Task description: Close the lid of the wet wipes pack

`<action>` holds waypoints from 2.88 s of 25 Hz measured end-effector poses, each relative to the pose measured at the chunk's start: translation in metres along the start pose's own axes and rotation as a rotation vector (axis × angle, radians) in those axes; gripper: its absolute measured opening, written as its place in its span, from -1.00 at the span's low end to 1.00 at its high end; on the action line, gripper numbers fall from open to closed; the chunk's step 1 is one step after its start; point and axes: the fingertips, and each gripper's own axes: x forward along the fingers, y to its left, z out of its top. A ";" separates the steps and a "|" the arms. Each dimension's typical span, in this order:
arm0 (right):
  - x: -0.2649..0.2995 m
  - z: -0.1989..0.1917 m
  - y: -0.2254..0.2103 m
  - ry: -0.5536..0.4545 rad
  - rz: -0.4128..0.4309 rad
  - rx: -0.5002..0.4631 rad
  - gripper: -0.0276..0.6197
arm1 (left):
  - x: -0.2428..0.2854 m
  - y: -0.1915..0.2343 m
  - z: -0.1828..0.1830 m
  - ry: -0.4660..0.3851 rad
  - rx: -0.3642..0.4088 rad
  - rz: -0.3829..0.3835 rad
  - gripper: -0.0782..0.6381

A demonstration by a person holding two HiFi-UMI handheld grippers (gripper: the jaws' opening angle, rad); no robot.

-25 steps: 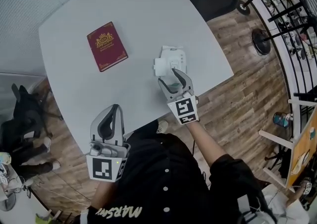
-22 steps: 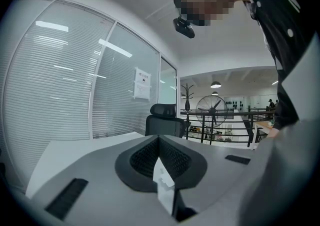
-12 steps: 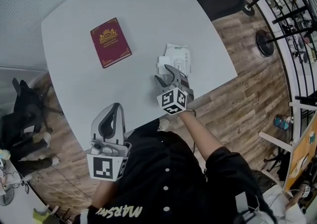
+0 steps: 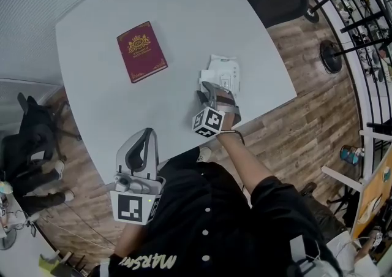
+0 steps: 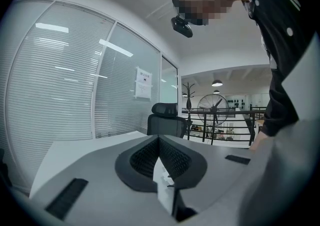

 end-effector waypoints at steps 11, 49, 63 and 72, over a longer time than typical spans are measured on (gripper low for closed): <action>-0.014 0.011 -0.008 -0.045 -0.072 -0.020 -0.65 | 0.003 -0.001 -0.003 0.011 -0.004 -0.018 -0.76; -0.046 -0.071 -0.060 -0.033 -0.168 0.410 -0.64 | 0.019 -0.023 0.002 0.007 0.022 -0.105 -0.76; -0.026 -0.073 -0.069 0.014 -0.082 0.477 -0.80 | 0.023 -0.018 -0.002 0.013 0.004 -0.103 -0.76; -0.021 -0.073 -0.068 0.038 -0.052 0.512 -0.82 | 0.028 -0.019 -0.003 0.019 0.006 -0.112 -0.76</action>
